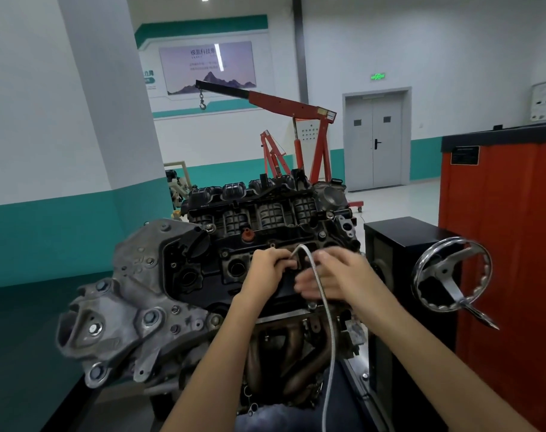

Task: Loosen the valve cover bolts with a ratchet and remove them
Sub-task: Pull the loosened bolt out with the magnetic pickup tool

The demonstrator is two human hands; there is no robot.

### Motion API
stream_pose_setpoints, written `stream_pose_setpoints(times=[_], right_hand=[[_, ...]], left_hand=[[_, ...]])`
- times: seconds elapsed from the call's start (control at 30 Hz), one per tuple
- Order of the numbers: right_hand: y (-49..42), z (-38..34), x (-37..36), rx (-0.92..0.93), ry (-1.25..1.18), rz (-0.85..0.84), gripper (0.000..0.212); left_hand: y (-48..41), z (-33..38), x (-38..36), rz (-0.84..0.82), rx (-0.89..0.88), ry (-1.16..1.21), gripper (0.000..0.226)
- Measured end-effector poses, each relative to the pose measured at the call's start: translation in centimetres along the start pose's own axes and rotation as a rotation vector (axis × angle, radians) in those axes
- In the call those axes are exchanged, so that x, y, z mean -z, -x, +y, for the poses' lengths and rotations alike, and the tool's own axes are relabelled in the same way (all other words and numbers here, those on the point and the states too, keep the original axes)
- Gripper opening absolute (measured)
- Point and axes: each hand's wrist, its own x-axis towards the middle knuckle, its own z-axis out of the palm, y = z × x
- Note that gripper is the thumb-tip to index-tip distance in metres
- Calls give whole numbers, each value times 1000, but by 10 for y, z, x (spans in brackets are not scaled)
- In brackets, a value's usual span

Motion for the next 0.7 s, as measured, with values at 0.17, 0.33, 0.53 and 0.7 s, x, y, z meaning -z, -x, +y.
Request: stream_pose_setpoints(times=[0.17,0.33,0.53,0.7], right_hand=[[24,0,-12,1,13,-14,34],[8,-8,-16,46,113,77,34],[-5,-13,-17,68,302,143,34],[-20,-19,-15,-19,399,237,39]], left_hand=[[-2,2,-4,16,24,32,15],[5,-1,-1,83,-20,29,15],[9,-3,4,143,26,-2,19],[19,0,3,227,112,-34,26]])
